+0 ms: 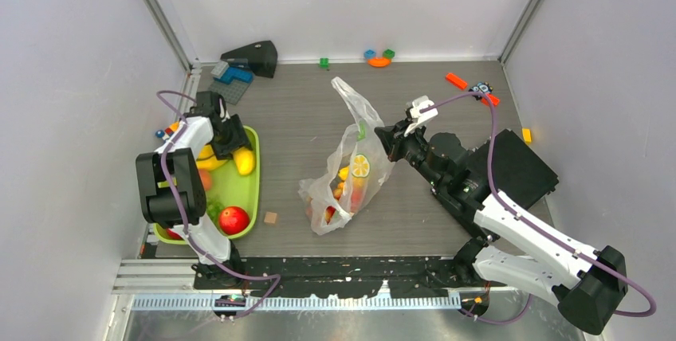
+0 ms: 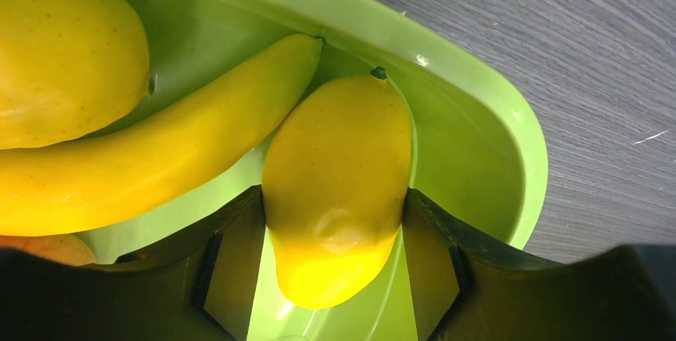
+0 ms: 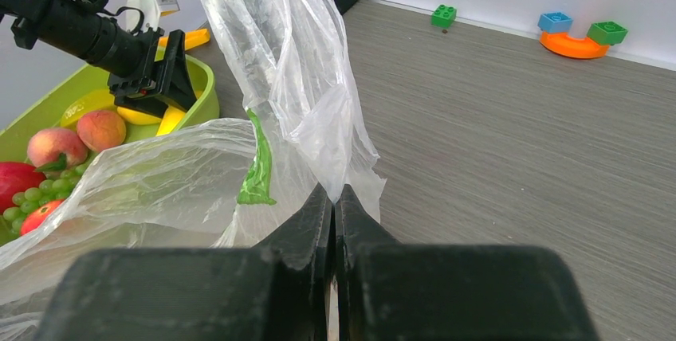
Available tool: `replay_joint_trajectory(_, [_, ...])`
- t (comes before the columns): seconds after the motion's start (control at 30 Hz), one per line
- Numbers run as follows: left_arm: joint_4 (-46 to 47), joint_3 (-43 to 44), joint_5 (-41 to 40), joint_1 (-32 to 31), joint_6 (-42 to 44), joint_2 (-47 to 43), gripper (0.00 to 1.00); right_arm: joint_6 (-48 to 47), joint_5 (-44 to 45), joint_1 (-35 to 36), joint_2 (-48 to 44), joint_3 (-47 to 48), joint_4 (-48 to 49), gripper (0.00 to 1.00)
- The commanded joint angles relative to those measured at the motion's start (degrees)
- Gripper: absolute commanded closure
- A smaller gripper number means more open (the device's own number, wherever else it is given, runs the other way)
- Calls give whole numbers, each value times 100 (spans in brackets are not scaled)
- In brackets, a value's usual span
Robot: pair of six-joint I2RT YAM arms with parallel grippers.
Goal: Place the fake fruits into the plastic bag and tie a complex knot
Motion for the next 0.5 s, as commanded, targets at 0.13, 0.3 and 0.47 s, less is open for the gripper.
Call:
replay_joint_trajectory(0.13, [-11,211,-356,16,309,-618,57,56,-43,-9,-56,25,305,95])
replay_joint_trajectory(0.3, [189,79,-977,-4,598,-1590,57,65,-41,-8,-43,25,305,95])
replay_joint_trajectory(0.47, [313,-3,-1409,-471,1180,-2613,57,66,-59,-8,-47,36,296,95])
